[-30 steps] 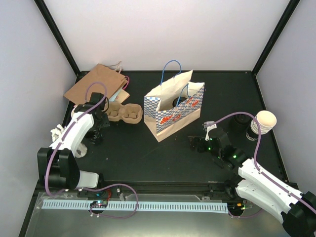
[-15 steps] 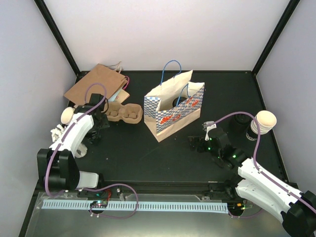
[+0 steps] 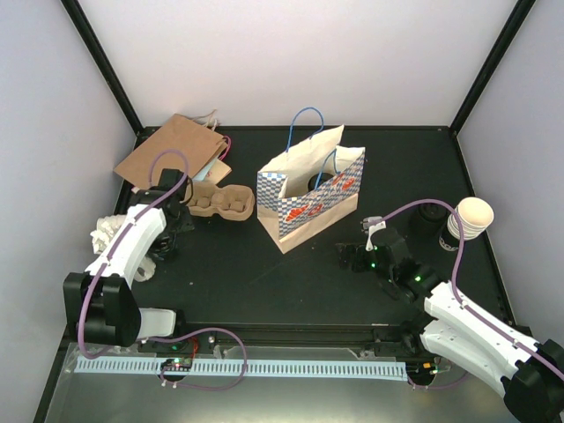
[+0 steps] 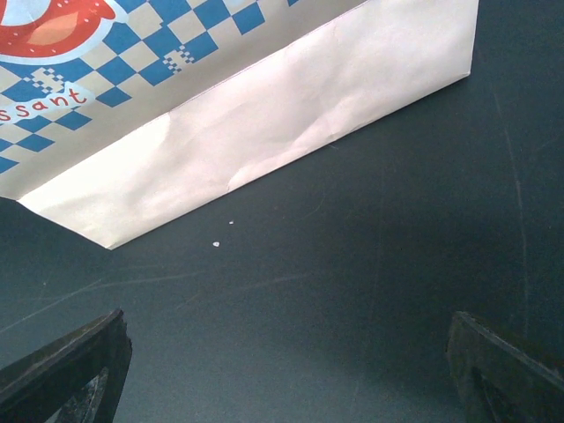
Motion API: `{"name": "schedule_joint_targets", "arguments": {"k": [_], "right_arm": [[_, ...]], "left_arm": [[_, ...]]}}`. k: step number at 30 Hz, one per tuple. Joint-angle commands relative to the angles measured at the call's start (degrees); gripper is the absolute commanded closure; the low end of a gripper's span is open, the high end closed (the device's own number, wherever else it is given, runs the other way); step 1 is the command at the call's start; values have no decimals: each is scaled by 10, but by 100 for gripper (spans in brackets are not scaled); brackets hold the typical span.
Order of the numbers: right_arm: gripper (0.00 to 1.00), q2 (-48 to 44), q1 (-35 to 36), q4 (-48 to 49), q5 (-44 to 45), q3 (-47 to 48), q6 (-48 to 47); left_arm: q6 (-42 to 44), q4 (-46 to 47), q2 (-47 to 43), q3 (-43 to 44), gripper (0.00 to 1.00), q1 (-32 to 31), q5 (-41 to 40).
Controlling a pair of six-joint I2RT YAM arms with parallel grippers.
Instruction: Pack the takeout coffee
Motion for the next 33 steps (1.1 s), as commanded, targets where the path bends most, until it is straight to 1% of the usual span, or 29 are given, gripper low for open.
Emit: {"name": "schedule_joint_targets", "arguments": {"k": [1, 5, 7, 11, 16, 17, 19, 23, 29, 33], "right_arm": [[0, -1, 2, 19, 6, 1, -1], [0, 0, 2, 19, 5, 1, -1], [0, 1, 2, 19, 5, 1, -1], [0, 2, 2, 20, 3, 2, -1], [0, 4, 2, 20, 3, 2, -1], [0, 4, 2, 20, 3, 2, -1], [0, 4, 3, 20, 3, 2, -2], [0, 4, 2, 19, 3, 2, -1], [0, 5, 3, 20, 2, 2, -2], [0, 5, 2, 19, 2, 2, -1]], "left_arm": [[-8, -19, -11, 12, 99, -8, -8], [-14, -36, -11, 29, 98, -15, -11], [-15, -42, -30, 38, 98, -16, -13], [-15, -53, -38, 53, 96, -17, -15], [-13, -57, -42, 59, 95, -17, -15], [-13, -57, -40, 58, 95, -17, -15], [-12, -59, -38, 59, 98, -17, -27], [-14, -64, -50, 71, 98, -17, -34], [-9, -75, -53, 90, 94, -17, -27], [-13, -76, -52, 91, 97, -17, -31]]}}
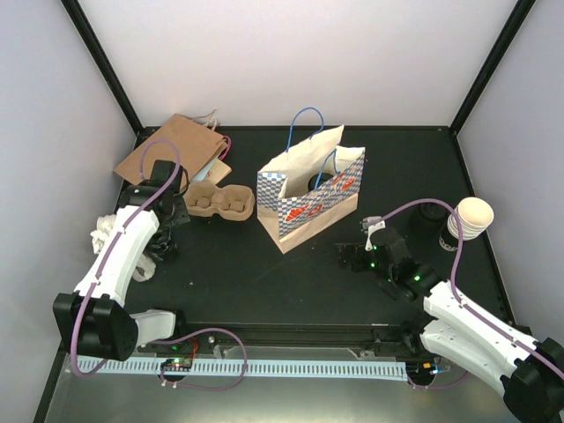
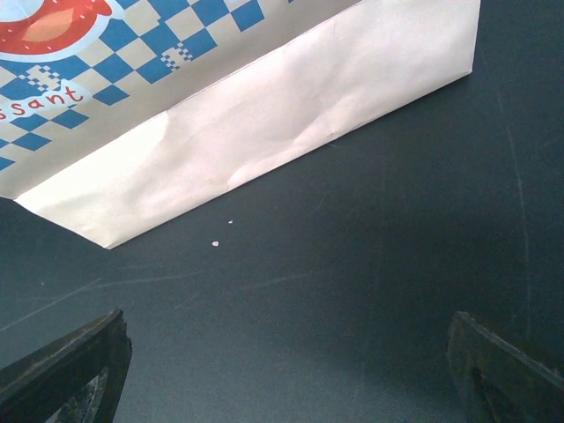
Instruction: Pack the takeout coffee
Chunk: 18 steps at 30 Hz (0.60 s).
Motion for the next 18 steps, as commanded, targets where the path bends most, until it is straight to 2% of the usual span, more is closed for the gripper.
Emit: {"name": "schedule_joint_targets", "arguments": {"k": [1, 8, 18], "right_arm": [[0, -1, 3, 14, 3, 2, -1], [0, -1, 2, 16, 3, 2, -1], [0, 0, 2, 16, 1, 2, -1]], "left_arm": [[-5, -19, -12, 26, 97, -3, -17], [10, -14, -26, 38, 96, -4, -6], [-1, 3, 7, -15, 94, -4, -28]]}}
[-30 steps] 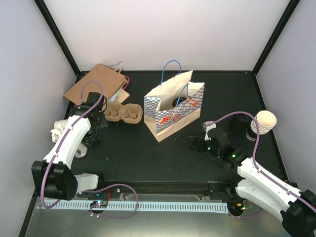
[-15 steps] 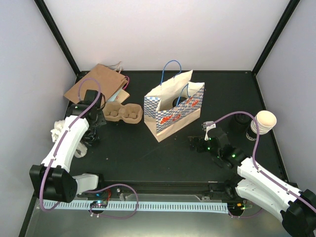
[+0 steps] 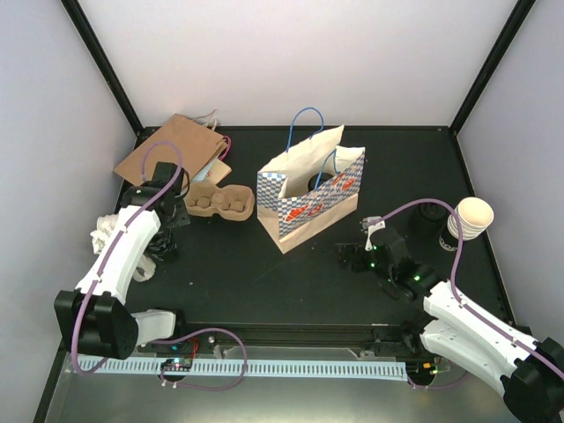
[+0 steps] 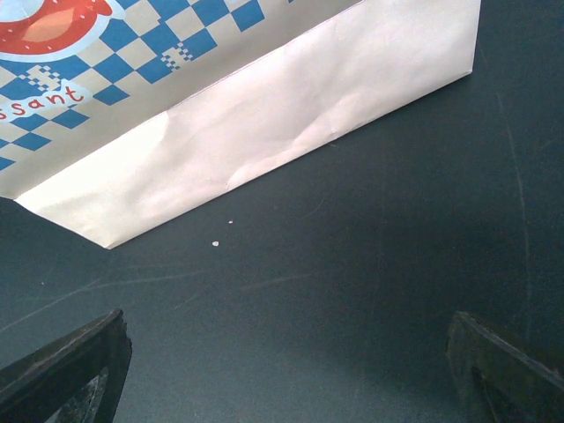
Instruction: Pack the takeout coffee
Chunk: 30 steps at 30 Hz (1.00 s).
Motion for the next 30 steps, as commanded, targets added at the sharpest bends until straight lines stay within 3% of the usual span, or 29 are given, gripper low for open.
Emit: {"name": "schedule_joint_targets", "arguments": {"k": [1, 6, 10, 15, 30], "right_arm": [[0, -1, 3, 16, 2, 2, -1], [0, 0, 3, 16, 1, 2, -2], [0, 0, 2, 16, 2, 2, -1], [0, 0, 2, 16, 2, 2, -1], [0, -6, 2, 13, 3, 2, 0]], "left_arm": [[-3, 6, 6, -13, 92, -4, -21], [-3, 8, 4, -13, 87, -3, -13], [0, 11, -4, -16, 98, -3, -11], [1, 19, 0, -27, 77, -2, -21], [3, 63, 26, -66, 73, 6, -13]]}}
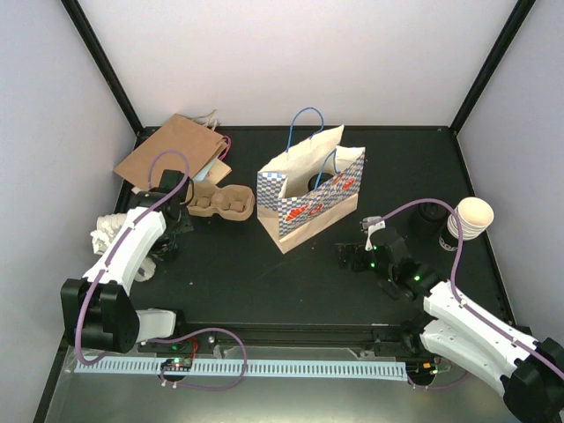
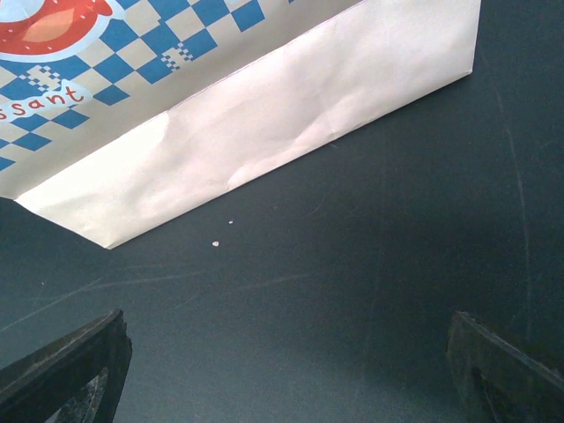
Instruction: Pack the takeout coffee
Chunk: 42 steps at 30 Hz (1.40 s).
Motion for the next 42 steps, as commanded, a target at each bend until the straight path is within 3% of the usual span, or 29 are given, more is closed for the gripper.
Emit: {"name": "schedule_joint_targets", "arguments": {"k": [1, 20, 31, 42], "right_arm": [[0, -6, 2, 13, 3, 1, 0], [0, -5, 2, 13, 3, 1, -1], [0, -4, 2, 13, 3, 2, -1], [0, -3, 3, 13, 3, 1, -1]], "left_arm": [[3, 22, 0, -2, 73, 5, -2], [8, 45, 0, -24, 75, 24, 13], [10, 36, -9, -18, 97, 26, 21], [9, 3, -38, 12, 98, 25, 30]]}}
